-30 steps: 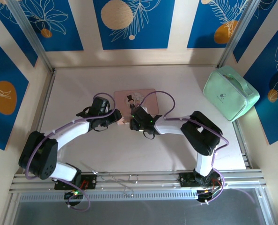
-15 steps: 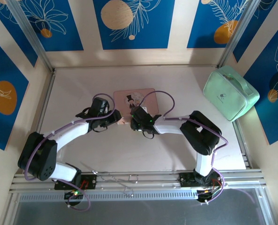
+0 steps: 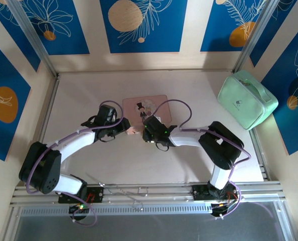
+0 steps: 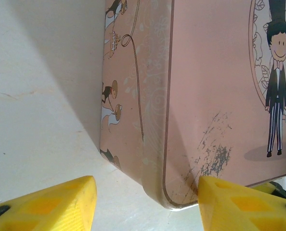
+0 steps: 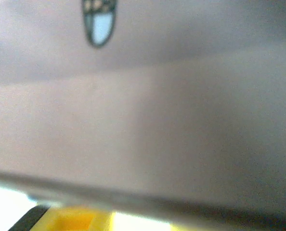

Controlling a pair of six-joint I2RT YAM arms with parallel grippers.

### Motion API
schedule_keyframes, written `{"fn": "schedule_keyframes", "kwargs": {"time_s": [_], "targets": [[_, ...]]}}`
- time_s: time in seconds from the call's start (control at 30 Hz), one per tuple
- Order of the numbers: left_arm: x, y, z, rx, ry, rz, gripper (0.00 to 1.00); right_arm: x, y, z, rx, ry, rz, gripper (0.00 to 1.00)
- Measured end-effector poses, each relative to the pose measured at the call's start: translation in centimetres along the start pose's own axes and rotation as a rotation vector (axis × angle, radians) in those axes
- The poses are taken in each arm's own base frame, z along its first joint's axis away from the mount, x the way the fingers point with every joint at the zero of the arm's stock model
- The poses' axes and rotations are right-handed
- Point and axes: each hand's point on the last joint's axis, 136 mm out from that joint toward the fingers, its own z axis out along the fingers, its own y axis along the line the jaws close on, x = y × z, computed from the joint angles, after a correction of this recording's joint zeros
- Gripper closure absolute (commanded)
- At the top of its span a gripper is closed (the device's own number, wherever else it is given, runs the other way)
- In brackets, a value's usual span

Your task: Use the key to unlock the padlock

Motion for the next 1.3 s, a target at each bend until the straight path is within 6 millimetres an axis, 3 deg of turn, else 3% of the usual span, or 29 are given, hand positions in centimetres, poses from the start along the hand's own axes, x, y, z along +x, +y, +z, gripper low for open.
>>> {"fn": "schedule_keyframes", "kwargs": {"time_s": [0.5, 1.07, 1.3], "targets": [[0.0, 0.1, -0.1, 0.005, -0.007, -0.001, 0.43, 0.3, 0.3, -1.1, -0.160, 0.018, 0.112, 0.84], [0.0, 0.3, -0.3, 0.003, -0.009, -0.004, 0.42, -0.8, -1.9, -1.9, -0.190, -0.051, 0.207, 0.85], [-0.1, 0.3, -0.3, 0.003, -0.010, -0.012, 0.41, -1.0, -1.7, -2.1, -0.253, -0.081, 0.213, 0.86]]}}
